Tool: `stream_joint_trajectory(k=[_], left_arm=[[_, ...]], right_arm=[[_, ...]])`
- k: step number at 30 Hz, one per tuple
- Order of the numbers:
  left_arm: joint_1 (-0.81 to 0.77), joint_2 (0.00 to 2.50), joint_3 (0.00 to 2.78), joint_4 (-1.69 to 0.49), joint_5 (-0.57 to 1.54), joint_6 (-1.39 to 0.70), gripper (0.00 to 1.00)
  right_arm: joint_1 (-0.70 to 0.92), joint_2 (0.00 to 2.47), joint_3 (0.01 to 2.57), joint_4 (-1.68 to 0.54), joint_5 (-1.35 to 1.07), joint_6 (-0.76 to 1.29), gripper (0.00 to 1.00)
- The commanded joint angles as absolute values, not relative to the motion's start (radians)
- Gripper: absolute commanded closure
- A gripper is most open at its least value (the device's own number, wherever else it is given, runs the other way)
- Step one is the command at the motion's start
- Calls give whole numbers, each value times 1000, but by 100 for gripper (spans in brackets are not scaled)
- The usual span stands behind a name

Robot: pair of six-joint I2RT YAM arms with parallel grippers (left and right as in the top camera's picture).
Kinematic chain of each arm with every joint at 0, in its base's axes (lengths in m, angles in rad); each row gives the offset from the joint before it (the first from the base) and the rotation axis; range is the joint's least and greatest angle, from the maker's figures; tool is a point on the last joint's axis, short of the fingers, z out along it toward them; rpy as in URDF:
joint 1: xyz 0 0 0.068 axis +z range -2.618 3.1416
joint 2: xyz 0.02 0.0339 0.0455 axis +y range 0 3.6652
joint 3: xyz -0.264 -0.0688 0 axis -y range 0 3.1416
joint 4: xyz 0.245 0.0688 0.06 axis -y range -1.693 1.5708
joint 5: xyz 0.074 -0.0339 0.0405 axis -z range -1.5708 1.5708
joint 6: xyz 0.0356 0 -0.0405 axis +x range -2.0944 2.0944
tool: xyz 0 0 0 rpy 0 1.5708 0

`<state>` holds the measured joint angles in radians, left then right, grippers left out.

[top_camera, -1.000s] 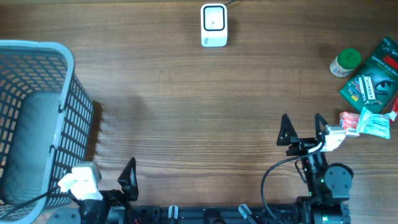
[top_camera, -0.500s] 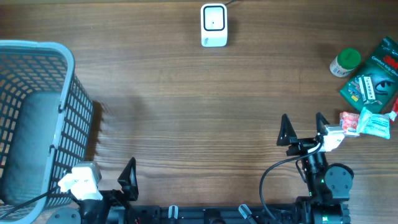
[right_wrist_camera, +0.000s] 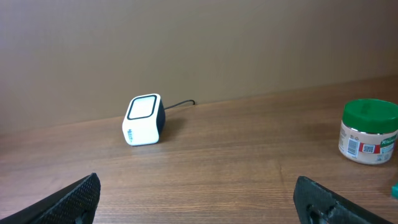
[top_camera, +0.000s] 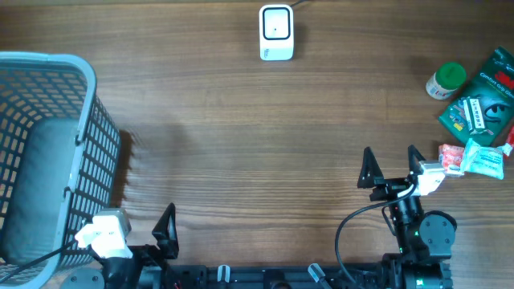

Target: Scan the item barcode

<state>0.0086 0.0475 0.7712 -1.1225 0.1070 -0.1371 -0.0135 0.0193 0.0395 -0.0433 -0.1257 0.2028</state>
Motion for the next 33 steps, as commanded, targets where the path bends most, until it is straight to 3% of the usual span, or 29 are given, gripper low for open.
stream_joint_trajectory(k=[1,5,12,33], left_arm=[[14,41,770,-1120,122,-142,0],[14,41,770,-1120,122,-142,0],[14,41,770,-1120,122,-143,0],[14,41,770,-1120,123,-143,0]], right_arm=[[-6,4,26,-38,-107,184,0],[-6,4,26,-40,-60,174,0],[-6,5,26,-40,-78,-124,0],[-6,5,26,-40,-78,-129,0]])
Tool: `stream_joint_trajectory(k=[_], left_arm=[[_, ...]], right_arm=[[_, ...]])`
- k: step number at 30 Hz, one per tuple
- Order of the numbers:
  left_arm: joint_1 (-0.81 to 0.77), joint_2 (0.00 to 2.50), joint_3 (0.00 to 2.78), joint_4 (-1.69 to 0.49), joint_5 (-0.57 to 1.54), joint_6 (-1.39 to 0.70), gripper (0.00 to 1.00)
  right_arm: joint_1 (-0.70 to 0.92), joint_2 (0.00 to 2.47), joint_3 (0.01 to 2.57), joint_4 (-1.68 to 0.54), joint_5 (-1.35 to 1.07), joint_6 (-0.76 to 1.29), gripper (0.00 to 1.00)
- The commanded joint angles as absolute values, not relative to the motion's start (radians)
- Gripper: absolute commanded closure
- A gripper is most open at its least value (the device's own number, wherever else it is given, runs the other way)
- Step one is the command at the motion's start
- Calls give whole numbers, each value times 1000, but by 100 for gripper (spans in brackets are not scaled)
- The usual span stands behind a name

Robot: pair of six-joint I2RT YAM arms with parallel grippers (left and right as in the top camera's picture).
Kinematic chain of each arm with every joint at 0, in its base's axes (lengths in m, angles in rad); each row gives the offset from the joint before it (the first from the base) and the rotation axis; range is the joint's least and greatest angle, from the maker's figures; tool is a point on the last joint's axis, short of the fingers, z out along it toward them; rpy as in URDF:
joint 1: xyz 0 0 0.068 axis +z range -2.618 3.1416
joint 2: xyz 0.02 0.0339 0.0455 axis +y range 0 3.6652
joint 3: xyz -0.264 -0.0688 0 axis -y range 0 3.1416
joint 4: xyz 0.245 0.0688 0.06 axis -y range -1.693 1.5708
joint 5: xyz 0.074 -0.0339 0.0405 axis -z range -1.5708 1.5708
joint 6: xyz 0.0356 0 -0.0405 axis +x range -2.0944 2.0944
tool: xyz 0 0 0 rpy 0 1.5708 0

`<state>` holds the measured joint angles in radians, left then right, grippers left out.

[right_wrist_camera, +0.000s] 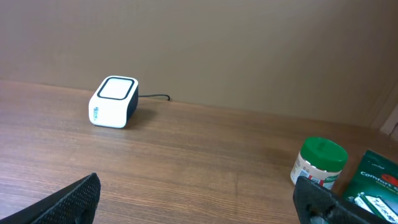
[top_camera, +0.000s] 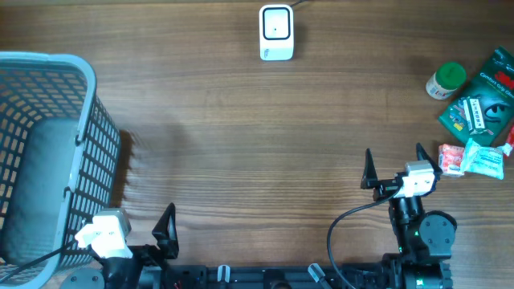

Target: Scan the item barcode

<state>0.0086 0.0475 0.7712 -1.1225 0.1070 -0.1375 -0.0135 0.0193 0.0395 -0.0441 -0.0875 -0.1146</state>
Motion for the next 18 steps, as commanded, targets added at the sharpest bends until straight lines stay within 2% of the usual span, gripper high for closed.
stream_joint_trajectory(k=[1,18], left_arm=[[14,41,770,-1120,123,-143,0],[14,41,770,-1113,89,-136,0]], right_arm=[[-6,5,26,-40,-78,-130,0],[-6,5,26,-40,-78,-130,0]])
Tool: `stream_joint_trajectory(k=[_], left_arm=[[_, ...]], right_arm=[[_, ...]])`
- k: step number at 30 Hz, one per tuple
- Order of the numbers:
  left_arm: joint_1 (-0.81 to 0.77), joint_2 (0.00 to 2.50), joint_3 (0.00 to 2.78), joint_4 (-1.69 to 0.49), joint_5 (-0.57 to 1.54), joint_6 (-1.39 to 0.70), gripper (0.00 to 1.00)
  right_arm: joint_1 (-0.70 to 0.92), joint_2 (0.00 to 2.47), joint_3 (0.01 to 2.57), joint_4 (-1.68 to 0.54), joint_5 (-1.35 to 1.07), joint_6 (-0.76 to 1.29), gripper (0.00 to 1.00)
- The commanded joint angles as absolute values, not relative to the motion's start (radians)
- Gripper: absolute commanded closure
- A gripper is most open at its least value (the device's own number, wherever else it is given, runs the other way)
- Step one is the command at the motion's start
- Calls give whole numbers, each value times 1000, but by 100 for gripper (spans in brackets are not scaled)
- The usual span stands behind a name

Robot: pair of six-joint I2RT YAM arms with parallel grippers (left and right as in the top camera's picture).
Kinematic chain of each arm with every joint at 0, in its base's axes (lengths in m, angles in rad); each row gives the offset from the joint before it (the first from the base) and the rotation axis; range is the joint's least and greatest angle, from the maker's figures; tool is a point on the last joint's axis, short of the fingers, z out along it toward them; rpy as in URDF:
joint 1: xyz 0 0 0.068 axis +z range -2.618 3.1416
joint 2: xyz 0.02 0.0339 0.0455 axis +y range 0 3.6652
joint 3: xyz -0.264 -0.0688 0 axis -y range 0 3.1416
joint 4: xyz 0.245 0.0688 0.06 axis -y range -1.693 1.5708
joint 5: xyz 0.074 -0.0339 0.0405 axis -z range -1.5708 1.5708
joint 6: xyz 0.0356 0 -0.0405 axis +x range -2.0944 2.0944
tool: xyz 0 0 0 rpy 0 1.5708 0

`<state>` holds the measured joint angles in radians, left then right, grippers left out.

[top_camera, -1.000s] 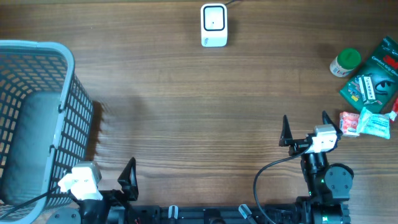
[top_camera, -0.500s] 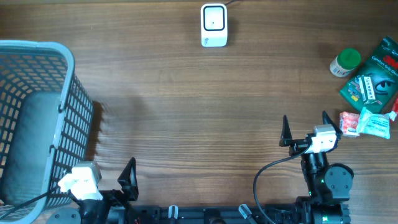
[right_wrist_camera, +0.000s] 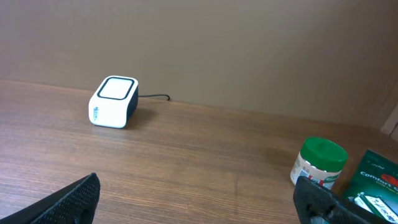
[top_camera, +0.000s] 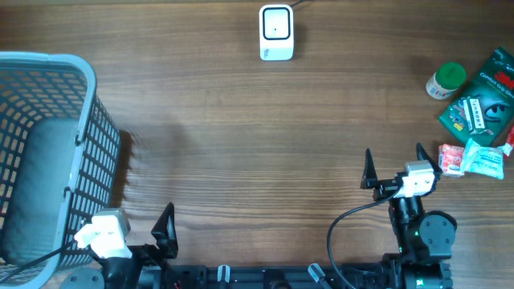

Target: Scan the item barcode

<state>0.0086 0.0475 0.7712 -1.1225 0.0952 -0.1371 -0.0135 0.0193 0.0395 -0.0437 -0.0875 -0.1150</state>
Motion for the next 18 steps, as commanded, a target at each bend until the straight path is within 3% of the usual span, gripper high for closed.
stream_joint_trajectory(k=[1,18], left_arm=[[13,40,766,-1104,89,-136,0],[13,4,258,-385,179,-139,0]], right_arm=[[-6,5,26,-40,-78,-130,0],[-6,5,26,-40,-78,-130,1]])
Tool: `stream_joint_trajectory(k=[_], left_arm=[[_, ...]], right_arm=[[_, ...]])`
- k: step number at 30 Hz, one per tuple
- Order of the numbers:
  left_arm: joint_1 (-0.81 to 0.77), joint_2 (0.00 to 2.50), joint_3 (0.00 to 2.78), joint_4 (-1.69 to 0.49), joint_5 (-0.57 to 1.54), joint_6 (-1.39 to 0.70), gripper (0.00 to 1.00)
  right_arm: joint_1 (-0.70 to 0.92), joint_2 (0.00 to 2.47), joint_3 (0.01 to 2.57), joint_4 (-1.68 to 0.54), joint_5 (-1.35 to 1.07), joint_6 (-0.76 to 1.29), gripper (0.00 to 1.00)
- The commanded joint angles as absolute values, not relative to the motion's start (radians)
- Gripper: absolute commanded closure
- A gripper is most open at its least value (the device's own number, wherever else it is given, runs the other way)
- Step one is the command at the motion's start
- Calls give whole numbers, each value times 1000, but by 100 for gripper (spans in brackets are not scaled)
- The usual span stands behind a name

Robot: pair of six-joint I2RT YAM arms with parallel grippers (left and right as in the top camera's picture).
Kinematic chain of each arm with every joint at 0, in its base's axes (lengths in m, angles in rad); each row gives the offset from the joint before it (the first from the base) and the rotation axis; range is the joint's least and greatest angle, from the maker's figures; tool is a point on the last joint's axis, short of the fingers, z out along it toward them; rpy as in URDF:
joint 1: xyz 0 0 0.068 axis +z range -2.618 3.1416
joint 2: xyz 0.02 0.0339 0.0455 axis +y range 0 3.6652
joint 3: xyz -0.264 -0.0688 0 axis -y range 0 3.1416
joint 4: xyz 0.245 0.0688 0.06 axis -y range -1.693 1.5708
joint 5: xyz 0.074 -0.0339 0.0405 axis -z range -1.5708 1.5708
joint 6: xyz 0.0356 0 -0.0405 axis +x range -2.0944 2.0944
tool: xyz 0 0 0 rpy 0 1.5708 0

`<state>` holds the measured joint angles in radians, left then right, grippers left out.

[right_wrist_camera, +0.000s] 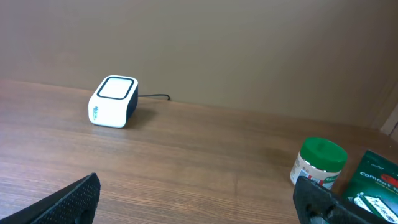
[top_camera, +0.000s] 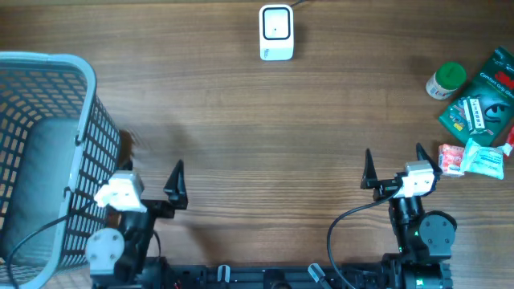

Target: Scan the item barcode

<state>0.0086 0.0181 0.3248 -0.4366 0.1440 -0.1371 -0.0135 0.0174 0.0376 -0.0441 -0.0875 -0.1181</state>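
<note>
The white barcode scanner (top_camera: 275, 32) stands at the far middle of the table, also seen as the scanner (right_wrist_camera: 114, 101) in the right wrist view. The items lie at the right: a green-lidded jar (top_camera: 446, 80) (right_wrist_camera: 319, 162), a green package (top_camera: 484, 100) (right_wrist_camera: 375, 183) and a red-and-white packet (top_camera: 474, 158). My right gripper (top_camera: 393, 164) (right_wrist_camera: 199, 205) stands open and holds nothing, left of the packet. My left gripper (top_camera: 120, 181) sits beside the basket; one finger (top_camera: 175, 181) shows far off its wrist camera, so it is open and holds nothing.
A large grey mesh basket (top_camera: 48, 68) fills the left side, its wall touching the view of my left arm. The scanner's cable (right_wrist_camera: 155, 97) runs off behind it. A wall stands behind the table's far edge.
My left arm has moved away from the near edge and further onto the table, beside the basket's right wall. The right gripper and all the items are where they were.
At first my right gripper faced the scanner with only the jar at the view's right edge. Then it was turned to the right, with the jar and green package in its view, and it has stayed so. The left arm rested at the near edge until now.
</note>
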Motion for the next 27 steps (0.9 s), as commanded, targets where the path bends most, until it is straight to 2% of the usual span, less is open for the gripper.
stream_joint_trajectory(k=[1,7,27], left_arm=[[13,4,234,-353,178,-139,0],[13,4,131,-165,156,-139,0],[13,4,6,-76,50,-140,0]], right_arm=[[-6,5,26,-40,-78,-130,0],[-6,5,26,-40,-78,-129,0],[-6,5,26,-40,-78,-129,0]])
